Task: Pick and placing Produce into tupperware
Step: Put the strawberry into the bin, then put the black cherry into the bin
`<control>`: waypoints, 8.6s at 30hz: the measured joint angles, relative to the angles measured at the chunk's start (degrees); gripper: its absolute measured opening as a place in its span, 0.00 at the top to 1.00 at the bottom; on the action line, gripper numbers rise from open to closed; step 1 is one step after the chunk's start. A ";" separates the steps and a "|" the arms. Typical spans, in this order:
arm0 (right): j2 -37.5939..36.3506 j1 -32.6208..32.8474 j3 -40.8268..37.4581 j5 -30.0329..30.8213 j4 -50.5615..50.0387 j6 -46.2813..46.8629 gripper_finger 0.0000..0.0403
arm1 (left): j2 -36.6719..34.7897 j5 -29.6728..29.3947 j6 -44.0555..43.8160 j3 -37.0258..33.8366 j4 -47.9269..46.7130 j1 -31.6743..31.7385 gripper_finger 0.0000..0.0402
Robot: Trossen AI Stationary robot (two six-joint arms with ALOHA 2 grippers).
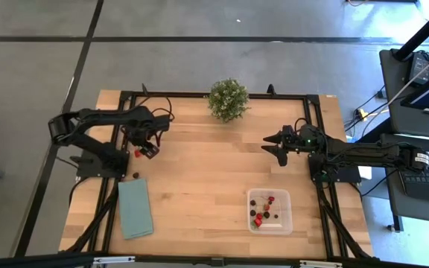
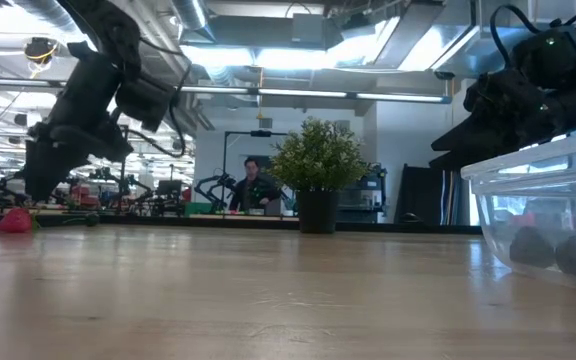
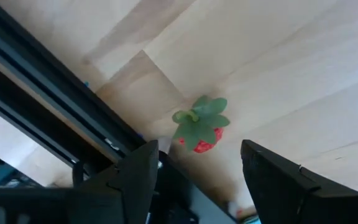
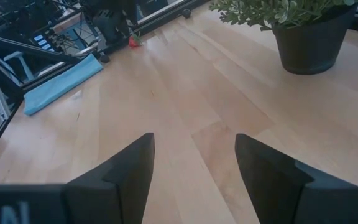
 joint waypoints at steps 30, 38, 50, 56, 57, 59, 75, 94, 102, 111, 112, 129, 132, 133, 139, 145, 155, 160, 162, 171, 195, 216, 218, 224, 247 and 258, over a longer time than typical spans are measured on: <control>-0.01 0.00 -0.01 -0.02 -0.04 1.21 0.44 | 9.12 1.41 3.12 -6.24 5.85 0.29 0.45; -0.01 0.01 0.00 -0.02 -0.04 1.47 0.44 | 9.01 1.53 2.62 -7.39 9.01 -1.36 0.45; -0.01 0.00 0.00 -0.02 -0.04 2.24 0.44 | 9.01 1.33 2.74 -7.45 10.02 -1.59 0.45; -0.01 -0.01 0.00 -0.02 -0.04 2.66 0.44 | 8.94 1.29 3.28 -7.43 10.14 -1.59 0.45; 0.00 -0.01 0.00 -0.02 -0.04 2.66 0.44 | 8.94 1.27 3.81 -7.43 10.25 -1.56 0.45; 0.00 -0.01 0.00 -0.02 -0.04 2.65 0.44 | 8.92 1.26 4.17 -7.43 10.42 -1.47 0.45; 0.00 -0.01 0.00 -0.04 -0.04 2.56 0.44 | 8.90 2.03 9.21 -7.39 11.60 2.25 0.45; 0.00 -0.01 0.00 -0.04 -0.07 1.12 0.44 | 8.90 3.41 9.63 -7.28 12.46 2.32 0.71; 0.00 0.01 0.00 -0.04 -0.07 1.34 0.44 | 9.12 6.39 12.69 -5.63 12.13 1.81 0.72; -0.02 -0.01 0.00 -0.07 0.93 1.49 0.44 | 9.05 33.20 20.87 6.42 11.32 -1.88 0.73; -0.02 0.01 0.00 -0.07 0.93 1.51 0.44 | 9.05 36.82 21.47 8.08 11.94 -2.48 0.72; -0.02 -0.01 0.00 -0.13 2.36 2.67 0.44 | 9.77 21.27 17.59 26.99 71.14 -25.78 0.71; -0.02 -0.01 0.00 -0.11 2.60 2.64 0.44 | 12.35 10.54 20.40 26.99 77.65 -30.73 0.73; -0.02 0.01 0.00 -0.12 2.60 2.65 0.44 | 13.74 8.26 20.45 26.99 80.03 -32.11 0.73; -0.02 0.00 0.00 -0.11 2.60 2.87 0.44 | 25.06 5.46 18.66 26.99 97.74 -38.07 0.70; -0.02 -0.01 -0.01 -0.11 2.60 2.87 0.44 | 36.50 7.45 16.45 31.99 104.30 -39.57 0.73; -0.02 0.01 0.00 -0.38 2.55 4.92 0.44 | 45.96 16.74 12.89 43.11 104.82 -38.53 0.72; -0.02 0.00 0.00 -0.55 2.34 4.14 0.44 | 49.52 15.87 14.05 43.60 103.08 -38.75 0.73; 0.00 0.01 -0.01 -0.57 2.17 4.12 0.44 | 50.86 15.80 12.66 43.56 102.95 -38.71 0.72; -0.02 0.01 0.00 -0.63 2.01 4.31 0.44 | 53.42 14.80 11.14 43.60 102.77 -39.45 0.73; -0.02 0.04 0.00 -0.82 1.26 4.26 0.44 | 45.99 25.90 11.03 43.50 91.96 -34.92 0.60; 0.00 0.01 -0.02 -2.68 -1.02 4.30 0.44 | 2.12 -6.87 14.37 43.54 10.93 -15.80 0.59; 0.00 0.01 -0.02 -2.64 -0.84 4.28 0.44 | -0.35 -8.21 14.09 43.52 7.41 -13.08 0.59; 0.00 0.01 -0.02 -2.60 -0.69 4.06 0.44 | -5.71 -10.05 12.82 43.52 -3.24 -5.42 0.58; 0.00 0.00 -0.02 3.01 0.48 3.79 0.44 | -5.90 -13.72 1.07 25.74 -3.78 8.89 0.66; 0.00 0.00 -0.02 3.00 0.47 4.08 0.44 | -5.88 -13.72 2.48 12.27 11.72 10.89 0.64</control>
